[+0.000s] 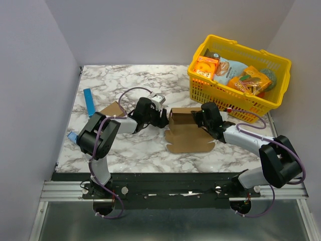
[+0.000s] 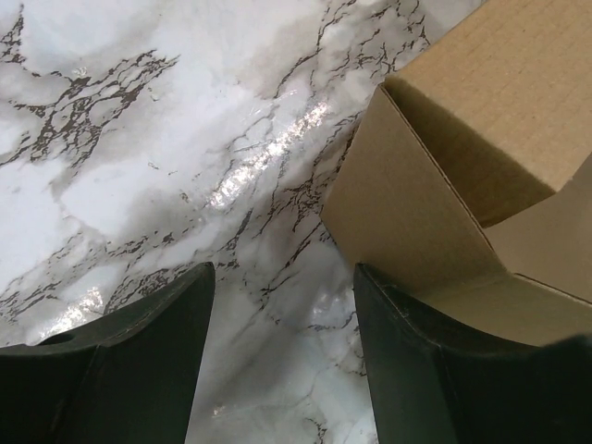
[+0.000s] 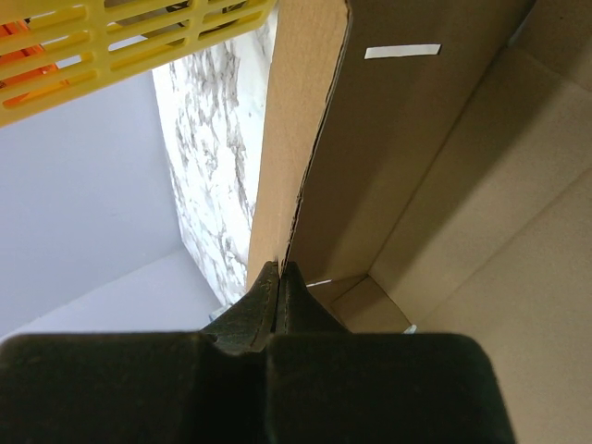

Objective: Fold the paper box

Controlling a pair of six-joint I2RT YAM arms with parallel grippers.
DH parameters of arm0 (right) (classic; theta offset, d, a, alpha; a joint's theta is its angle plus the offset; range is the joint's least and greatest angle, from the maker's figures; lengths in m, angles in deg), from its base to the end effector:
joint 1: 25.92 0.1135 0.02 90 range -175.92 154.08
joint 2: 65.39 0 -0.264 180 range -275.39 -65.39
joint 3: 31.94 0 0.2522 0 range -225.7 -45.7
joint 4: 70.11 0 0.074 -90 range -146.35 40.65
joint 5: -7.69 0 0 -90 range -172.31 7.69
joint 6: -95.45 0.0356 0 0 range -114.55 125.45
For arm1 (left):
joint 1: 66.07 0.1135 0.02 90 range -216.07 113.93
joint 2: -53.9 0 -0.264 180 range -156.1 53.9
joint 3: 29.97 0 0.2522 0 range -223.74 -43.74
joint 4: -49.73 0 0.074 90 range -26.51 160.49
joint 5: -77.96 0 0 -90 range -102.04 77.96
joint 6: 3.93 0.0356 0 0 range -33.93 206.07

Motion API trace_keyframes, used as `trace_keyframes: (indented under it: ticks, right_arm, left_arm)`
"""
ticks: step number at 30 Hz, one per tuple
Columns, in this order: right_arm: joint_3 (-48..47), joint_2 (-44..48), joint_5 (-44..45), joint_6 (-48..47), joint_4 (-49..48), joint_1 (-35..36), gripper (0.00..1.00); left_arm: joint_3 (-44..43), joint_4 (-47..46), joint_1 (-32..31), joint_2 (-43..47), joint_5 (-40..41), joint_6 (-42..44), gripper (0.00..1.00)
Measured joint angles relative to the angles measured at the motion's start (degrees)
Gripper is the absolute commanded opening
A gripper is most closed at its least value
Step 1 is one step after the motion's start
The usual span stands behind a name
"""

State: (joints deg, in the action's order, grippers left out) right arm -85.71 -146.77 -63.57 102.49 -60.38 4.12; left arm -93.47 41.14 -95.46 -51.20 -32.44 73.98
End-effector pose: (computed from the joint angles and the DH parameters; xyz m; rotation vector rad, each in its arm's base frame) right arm 0.2564 0.1350 0.1923 1.4371 1.8283 0.8565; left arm 0.3140 -0.1911 0.1425 0.5444 2.1471 -0.7948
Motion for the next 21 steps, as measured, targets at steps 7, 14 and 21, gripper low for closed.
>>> trace_keyframes:
  ticks: [7,14,21]
  right_arm:
    - [0.0,0.0,0.0,0.0,0.0,0.0,0.0]
    - [0.0,-0.1,0.0,0.0,0.0,0.0,0.01]
    - [0.0,-0.1,0.1,0.0,0.0,0.0,0.01]
  left_arm:
    - [0.1,-0.8,-1.2,0.0,0.0,-0.2,0.7]
    - [2.6,-3.5,-3.0,1.0,1.4,0.0,0.71]
    - [7.1,-8.5,-4.1,3.9,2.0,0.0,0.72]
